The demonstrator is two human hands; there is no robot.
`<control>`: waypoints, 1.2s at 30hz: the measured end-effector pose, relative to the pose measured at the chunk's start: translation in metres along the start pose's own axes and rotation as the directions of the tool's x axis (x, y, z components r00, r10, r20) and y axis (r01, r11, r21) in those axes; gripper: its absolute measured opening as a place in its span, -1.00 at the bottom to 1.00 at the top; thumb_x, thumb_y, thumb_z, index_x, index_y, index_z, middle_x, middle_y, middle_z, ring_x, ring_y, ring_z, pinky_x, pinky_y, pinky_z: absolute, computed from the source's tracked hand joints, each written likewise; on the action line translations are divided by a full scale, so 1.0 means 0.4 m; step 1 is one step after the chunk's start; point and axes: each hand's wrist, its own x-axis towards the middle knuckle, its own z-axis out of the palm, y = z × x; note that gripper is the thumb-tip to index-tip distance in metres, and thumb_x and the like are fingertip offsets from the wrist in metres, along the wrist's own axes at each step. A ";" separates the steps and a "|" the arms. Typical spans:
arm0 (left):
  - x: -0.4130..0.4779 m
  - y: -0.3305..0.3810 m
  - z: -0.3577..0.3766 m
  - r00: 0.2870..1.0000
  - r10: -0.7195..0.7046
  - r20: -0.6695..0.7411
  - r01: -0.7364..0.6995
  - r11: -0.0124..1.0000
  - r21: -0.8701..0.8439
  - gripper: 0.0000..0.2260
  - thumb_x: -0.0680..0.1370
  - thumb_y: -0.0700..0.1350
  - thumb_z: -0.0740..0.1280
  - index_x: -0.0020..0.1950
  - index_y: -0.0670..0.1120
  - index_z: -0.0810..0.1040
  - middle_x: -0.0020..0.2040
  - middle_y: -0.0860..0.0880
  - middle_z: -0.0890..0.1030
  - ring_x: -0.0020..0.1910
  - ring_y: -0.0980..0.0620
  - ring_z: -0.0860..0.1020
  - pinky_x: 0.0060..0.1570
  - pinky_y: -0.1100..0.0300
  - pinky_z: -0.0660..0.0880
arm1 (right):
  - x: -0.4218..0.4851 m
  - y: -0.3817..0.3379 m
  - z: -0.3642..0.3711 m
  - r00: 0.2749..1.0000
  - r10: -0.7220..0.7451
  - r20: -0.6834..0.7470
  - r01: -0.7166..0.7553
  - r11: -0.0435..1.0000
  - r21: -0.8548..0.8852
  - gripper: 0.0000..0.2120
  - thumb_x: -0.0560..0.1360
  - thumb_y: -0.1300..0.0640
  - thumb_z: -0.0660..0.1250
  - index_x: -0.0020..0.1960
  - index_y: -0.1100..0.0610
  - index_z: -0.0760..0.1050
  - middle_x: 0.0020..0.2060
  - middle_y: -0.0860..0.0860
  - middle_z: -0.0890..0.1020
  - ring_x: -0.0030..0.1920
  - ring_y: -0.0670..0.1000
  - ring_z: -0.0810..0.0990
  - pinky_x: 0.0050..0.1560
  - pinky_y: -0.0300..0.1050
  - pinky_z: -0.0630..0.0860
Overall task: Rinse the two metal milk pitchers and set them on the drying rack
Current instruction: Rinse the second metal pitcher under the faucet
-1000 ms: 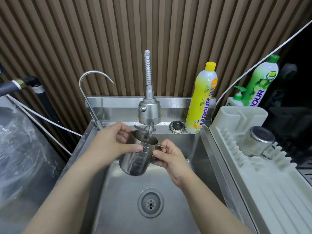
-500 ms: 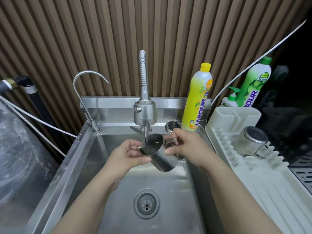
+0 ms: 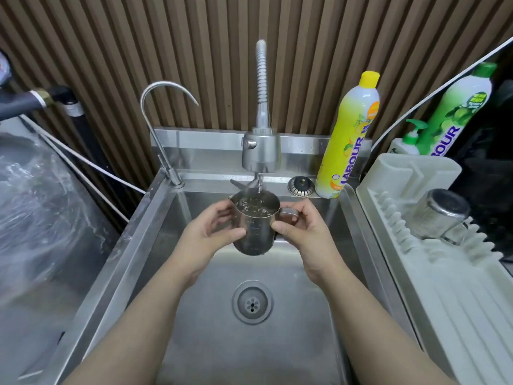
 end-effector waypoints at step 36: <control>-0.057 -0.059 0.190 0.925 -0.373 0.073 0.380 0.913 -0.148 -0.81 0.46 -0.20 0.39 0.04 -0.23 0.61 -0.10 -0.12 0.67 -0.25 0.10 0.67 -0.13 0.25 0.63 | -0.255 0.018 -0.135 0.926 0.170 -0.336 -0.322 0.821 -0.471 -0.63 0.39 -0.08 0.43 0.19 -0.11 0.54 0.27 -0.22 0.49 0.38 -0.21 0.33 0.44 -0.12 0.23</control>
